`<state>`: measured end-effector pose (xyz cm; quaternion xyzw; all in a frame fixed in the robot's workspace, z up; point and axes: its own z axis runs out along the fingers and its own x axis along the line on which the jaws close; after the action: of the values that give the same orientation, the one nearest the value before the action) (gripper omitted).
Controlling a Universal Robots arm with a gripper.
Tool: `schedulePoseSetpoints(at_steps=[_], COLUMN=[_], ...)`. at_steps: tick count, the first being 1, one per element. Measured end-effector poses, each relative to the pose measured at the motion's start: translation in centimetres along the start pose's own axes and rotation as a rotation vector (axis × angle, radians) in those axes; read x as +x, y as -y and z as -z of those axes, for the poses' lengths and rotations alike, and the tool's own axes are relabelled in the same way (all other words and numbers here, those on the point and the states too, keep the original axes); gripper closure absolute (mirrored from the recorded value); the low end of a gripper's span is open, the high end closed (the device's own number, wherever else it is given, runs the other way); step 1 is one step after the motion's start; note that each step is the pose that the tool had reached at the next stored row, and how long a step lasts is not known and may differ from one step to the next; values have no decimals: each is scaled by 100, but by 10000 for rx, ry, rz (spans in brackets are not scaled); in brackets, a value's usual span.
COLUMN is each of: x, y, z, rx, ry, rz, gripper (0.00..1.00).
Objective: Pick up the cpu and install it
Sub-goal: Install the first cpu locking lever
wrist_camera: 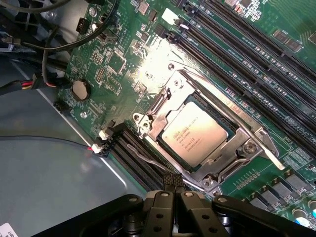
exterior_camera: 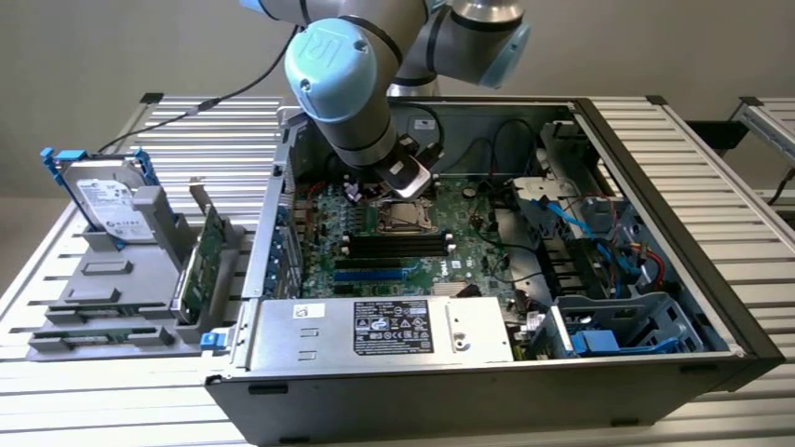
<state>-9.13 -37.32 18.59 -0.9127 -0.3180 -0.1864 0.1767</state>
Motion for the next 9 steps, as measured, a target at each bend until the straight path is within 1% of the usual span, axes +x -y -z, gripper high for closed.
schedulePoseSetpoints(at_steps=[9], x=[10], y=[-16], z=[-15], rx=[-2], ry=[-8], rz=[-14], gripper=[89])
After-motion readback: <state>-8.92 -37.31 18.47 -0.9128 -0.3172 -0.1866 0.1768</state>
